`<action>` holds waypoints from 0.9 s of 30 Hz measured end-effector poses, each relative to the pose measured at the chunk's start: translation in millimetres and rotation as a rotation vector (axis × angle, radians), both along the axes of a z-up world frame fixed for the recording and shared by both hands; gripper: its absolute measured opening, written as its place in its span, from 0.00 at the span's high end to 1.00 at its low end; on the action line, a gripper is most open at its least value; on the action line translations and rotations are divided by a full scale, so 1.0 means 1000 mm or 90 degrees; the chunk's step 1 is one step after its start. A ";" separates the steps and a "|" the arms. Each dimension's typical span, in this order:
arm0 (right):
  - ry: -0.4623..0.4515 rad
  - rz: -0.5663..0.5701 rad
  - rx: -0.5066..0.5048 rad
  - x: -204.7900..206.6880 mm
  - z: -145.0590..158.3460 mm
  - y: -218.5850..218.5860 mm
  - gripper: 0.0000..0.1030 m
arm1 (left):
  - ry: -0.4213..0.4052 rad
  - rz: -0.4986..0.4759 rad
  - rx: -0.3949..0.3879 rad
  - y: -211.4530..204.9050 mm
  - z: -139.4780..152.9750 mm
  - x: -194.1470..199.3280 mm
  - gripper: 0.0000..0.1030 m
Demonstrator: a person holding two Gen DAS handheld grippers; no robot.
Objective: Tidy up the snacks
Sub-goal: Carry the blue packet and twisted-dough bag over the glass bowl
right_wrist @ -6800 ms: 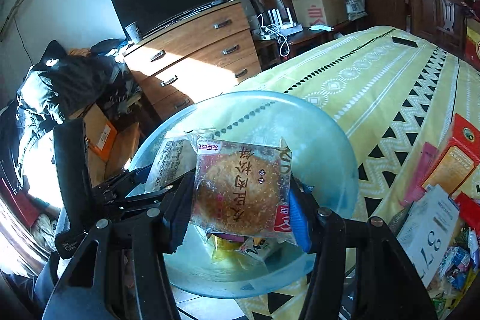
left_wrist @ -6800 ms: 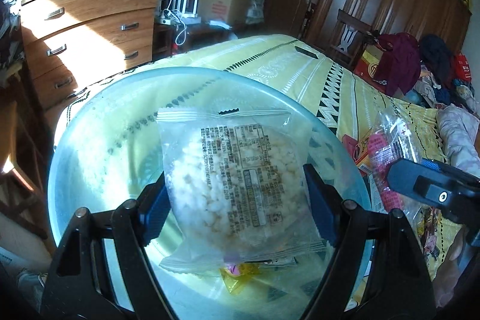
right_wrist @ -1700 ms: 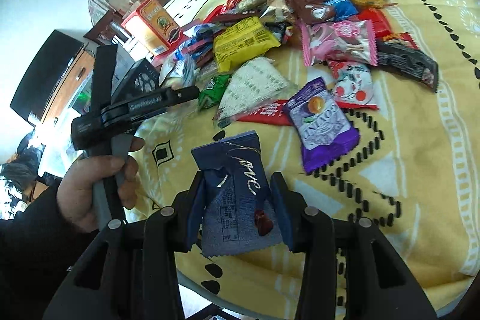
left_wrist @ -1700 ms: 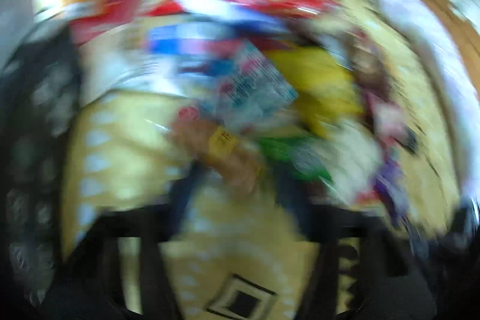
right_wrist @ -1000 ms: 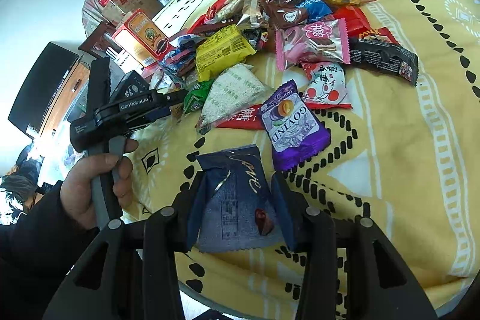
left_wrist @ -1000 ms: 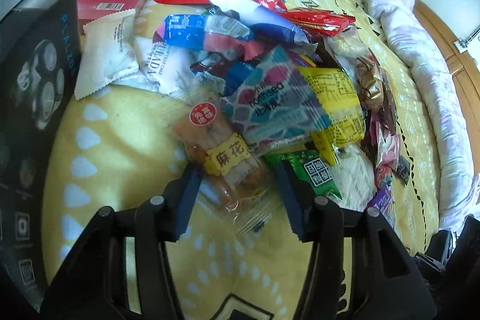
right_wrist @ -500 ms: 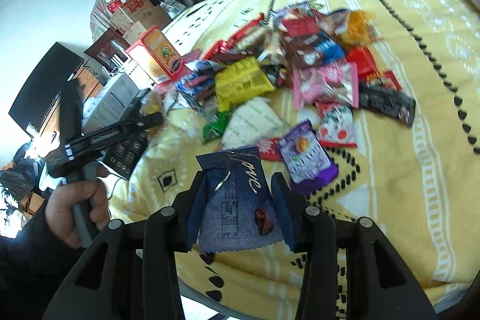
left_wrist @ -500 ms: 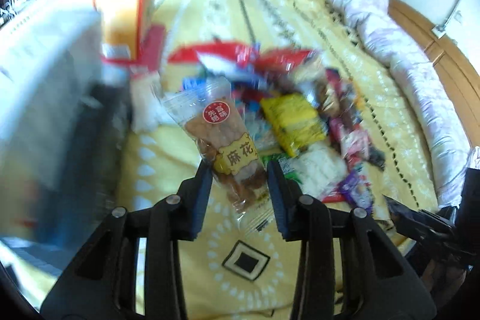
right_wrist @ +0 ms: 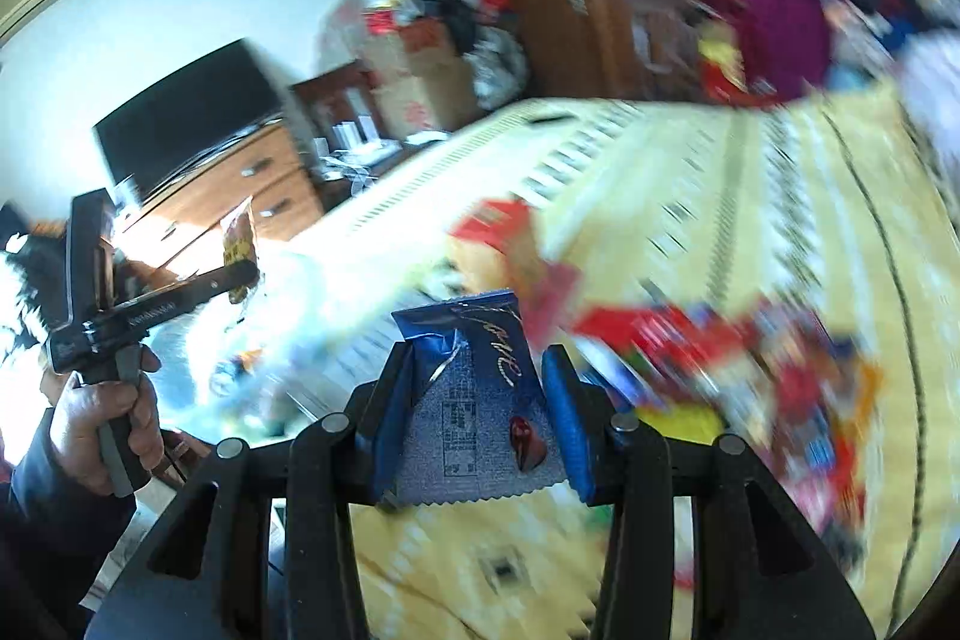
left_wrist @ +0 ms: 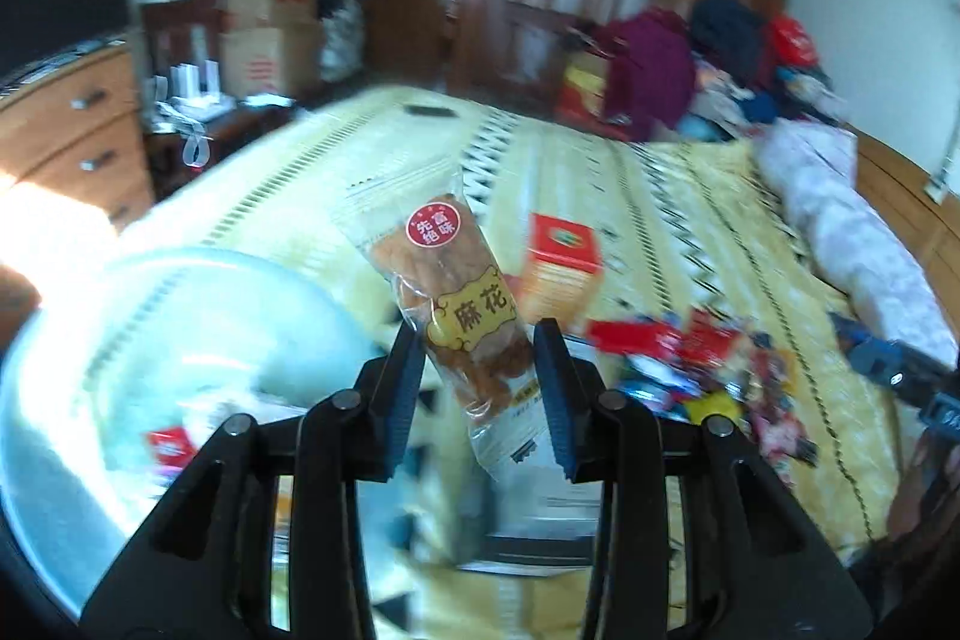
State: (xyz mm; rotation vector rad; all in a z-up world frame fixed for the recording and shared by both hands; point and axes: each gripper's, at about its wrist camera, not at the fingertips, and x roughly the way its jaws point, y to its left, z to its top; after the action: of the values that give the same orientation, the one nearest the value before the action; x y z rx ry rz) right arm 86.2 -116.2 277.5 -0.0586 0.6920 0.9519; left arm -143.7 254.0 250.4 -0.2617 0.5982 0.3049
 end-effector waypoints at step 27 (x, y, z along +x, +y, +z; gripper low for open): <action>0.032 0.295 -0.056 -0.082 0.020 0.324 0.54 | 0.038 0.189 -0.026 0.131 -0.037 -0.076 0.63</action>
State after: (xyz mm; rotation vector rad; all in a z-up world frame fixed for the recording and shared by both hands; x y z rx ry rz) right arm 4.5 207.8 297.5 -0.2834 0.7836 1.3695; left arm -219.4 384.7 213.1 -0.3832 0.6257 0.5884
